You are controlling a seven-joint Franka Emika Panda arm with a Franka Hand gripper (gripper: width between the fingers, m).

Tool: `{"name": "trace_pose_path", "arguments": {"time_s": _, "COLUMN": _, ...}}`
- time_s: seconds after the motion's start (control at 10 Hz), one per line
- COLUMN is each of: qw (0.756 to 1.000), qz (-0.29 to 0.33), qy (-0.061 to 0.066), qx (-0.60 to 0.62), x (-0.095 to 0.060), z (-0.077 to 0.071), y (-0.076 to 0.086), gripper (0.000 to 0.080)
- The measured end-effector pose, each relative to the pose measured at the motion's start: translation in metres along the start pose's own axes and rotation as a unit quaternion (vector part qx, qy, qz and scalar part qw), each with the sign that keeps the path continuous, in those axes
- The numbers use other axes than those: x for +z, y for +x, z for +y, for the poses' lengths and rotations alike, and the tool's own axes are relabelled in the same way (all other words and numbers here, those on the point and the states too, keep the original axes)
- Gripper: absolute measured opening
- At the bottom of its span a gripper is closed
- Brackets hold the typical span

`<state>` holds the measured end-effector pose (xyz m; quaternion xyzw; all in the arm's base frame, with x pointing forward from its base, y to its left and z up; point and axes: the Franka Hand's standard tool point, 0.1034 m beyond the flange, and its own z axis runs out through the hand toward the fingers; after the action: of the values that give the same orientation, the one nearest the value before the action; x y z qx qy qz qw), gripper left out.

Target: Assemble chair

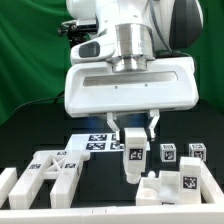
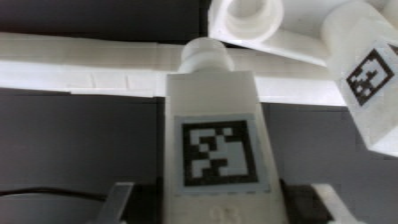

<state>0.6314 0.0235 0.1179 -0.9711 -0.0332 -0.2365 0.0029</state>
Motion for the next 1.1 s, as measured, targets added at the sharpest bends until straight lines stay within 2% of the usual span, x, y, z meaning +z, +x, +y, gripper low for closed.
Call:
{"name": "trace_pose_path", "arguments": {"time_s": 0.2, "qw": 1.000, "qz": 0.004, "qy": 0.001, "qx": 0.003, "x": 0.010, "z": -0.014, "y": -0.006, "gripper": 0.0287}}
{"name": "trace_pose_path", "arguments": {"time_s": 0.5, "qw": 1.000, "qz": -0.002, "qy": 0.004, "qx": -0.001, "x": 0.016, "z": -0.021, "y": -0.012, "gripper": 0.0287}}
{"name": "trace_pose_path", "arguments": {"time_s": 0.9, "qw": 1.000, "qz": -0.007, "qy": 0.000, "qx": -0.002, "x": 0.026, "z": -0.019, "y": -0.022, "gripper": 0.0287}}
{"name": "trace_pose_path", "arguments": {"time_s": 1.1, "qw": 1.000, "qz": 0.005, "qy": -0.003, "qx": -0.003, "x": 0.028, "z": -0.019, "y": -0.020, "gripper": 0.0287}}
